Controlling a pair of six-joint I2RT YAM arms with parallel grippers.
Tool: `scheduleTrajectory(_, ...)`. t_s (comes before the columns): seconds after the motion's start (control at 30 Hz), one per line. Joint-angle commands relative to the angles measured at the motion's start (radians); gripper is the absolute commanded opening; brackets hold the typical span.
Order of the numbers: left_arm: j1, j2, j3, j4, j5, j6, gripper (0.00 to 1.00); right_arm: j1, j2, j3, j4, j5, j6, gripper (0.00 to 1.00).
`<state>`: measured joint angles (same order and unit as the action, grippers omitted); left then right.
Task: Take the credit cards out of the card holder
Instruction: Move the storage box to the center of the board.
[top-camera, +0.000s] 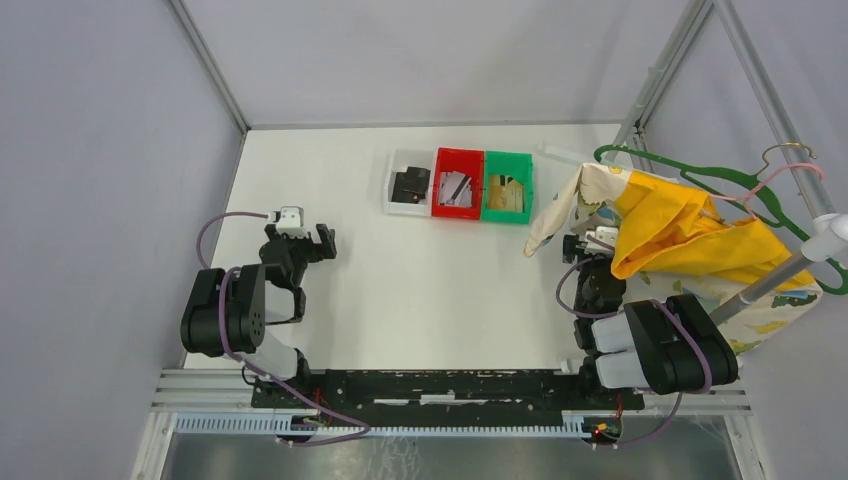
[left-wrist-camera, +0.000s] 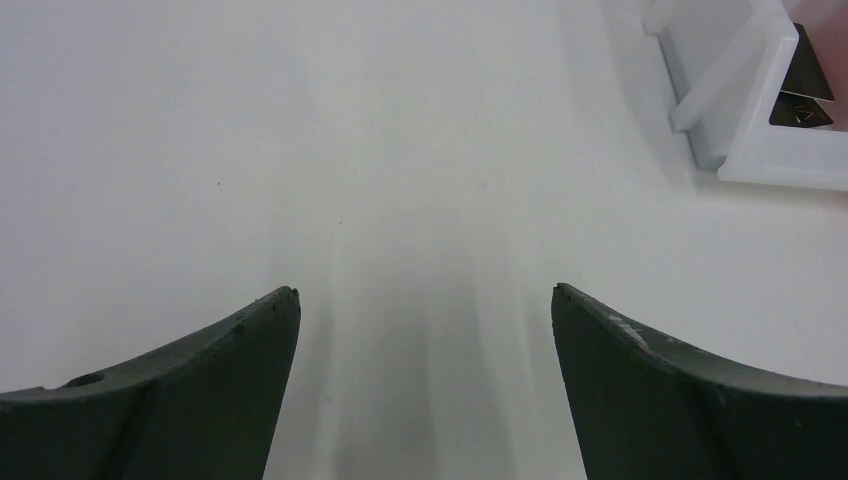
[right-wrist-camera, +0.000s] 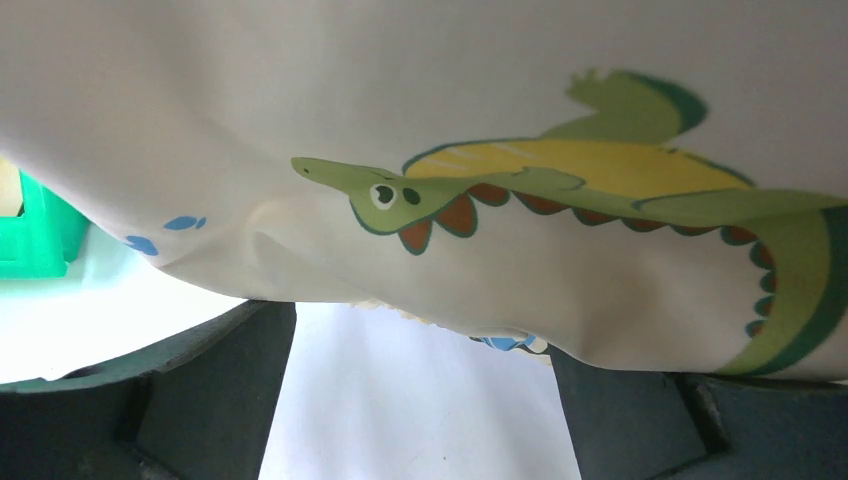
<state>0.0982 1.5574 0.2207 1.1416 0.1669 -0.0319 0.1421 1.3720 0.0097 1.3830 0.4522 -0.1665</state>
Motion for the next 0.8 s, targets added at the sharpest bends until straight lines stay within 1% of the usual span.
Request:
scheduleTrajectory(0.0, -0.002, -0.008, 0.005, 0.081, -0.005, 0.042, 1.00, -0.002, -0.005, -0.114, 0.056, -0.012, -0.004, 0.98)
scheduleTrajectory(0.23, -0.002, -0.012, 0.001, 0.086, 0.001, 0.041, 1.00, -0.012, -0.010, -0.107, 0.031, -0.020, 0.010, 0.98)
scheduleTrajectory(0.3, 0.006, -0.033, 0.011, 0.049, 0.013, 0.041, 1.00, -0.013, -0.017, -0.114, 0.055, 0.000, 0.010, 0.98)
scheduleTrajectory(0.4, 0.010, -0.065, 0.006, 0.032, -0.002, 0.046, 1.00, -0.008, -0.076, -0.116, 0.014, -0.020, -0.004, 0.98)
scheduleTrajectory(0.47, 0.018, -0.076, 0.004, 0.038, 0.000, 0.036, 1.00, 0.021, -0.163, -0.092, -0.097, 0.021, -0.020, 0.98)
scheduleTrajectory(0.5, 0.025, -0.090, 0.017, 0.005, 0.012, 0.035, 1.00, 0.031, -0.203, -0.081, -0.149, 0.023, -0.031, 0.98)
scheduleTrajectory(0.53, 0.031, -0.115, 0.043, -0.067, 0.028, 0.035, 1.00, 0.039, -0.254, -0.072, -0.199, 0.012, -0.040, 0.98)
scheduleTrajectory(0.57, 0.032, -0.144, 0.074, -0.144, 0.032, 0.035, 1.00, 0.042, -0.293, -0.064, -0.236, 0.006, -0.016, 0.98)
scheduleTrajectory(0.63, 0.033, -0.193, 0.134, -0.278, 0.047, 0.035, 1.00, 0.041, -0.383, -0.019, -0.413, 0.012, 0.086, 0.98)
scheduleTrajectory(0.7, 0.034, -0.226, 0.212, -0.441, 0.053, 0.015, 1.00, 0.042, -0.405, 0.090, -0.593, -0.031, 0.164, 0.98)
scheduleTrajectory(0.77, 0.039, -0.234, 0.333, -0.672, 0.074, 0.011, 1.00, 0.044, -0.376, 0.184, -0.731, -0.124, 0.165, 0.98)
